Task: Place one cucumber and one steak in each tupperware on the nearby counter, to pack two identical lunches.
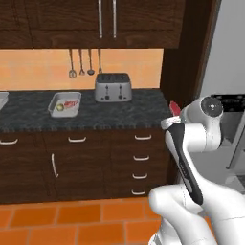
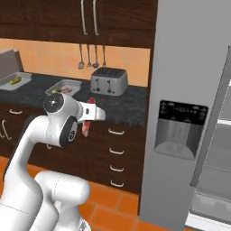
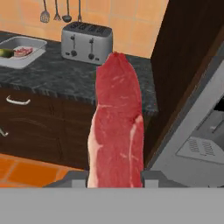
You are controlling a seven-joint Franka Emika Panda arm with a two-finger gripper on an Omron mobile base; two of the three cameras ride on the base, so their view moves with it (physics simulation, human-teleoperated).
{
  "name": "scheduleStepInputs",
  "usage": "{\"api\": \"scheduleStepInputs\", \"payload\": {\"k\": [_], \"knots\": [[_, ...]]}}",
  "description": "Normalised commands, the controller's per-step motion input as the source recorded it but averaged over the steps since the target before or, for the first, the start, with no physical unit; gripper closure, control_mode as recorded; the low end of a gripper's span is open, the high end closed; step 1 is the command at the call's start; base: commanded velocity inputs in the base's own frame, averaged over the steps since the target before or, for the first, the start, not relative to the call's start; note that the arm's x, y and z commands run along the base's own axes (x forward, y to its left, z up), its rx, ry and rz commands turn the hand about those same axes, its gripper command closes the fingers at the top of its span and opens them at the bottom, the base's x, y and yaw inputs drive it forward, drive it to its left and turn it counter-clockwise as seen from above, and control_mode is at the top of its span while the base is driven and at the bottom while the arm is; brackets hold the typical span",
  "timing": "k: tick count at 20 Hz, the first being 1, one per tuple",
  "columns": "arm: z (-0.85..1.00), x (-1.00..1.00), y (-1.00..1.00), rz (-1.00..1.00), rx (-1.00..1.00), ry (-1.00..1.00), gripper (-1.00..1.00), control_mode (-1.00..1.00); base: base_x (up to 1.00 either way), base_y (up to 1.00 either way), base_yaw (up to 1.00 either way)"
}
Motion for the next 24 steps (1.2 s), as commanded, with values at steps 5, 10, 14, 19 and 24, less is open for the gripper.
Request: {"api": "scheduleStepInputs", "payload": {"k": [5,10,14,19,24], "knots": [[0.0,0.0,0.0,0.0,0.0,0.0,1.0,1.0,0.29,1.0,0.04],[0.0,0.0,0.0,0.0,0.0,0.0,1.0,1.0,0.77,1.0,0.0],[0.0,0.0,0.0,0.0,0.0,0.0,1.0,1.0,1.0,1.0,-0.01],[0.0,0.0,0.0,0.0,0.0,0.0,1.0,1.0,0.8,1.0,-0.01],[0.0,0.0,0.0,0.0,0.0,0.0,1.0,1.0,0.58,1.0,-0.02]]}}
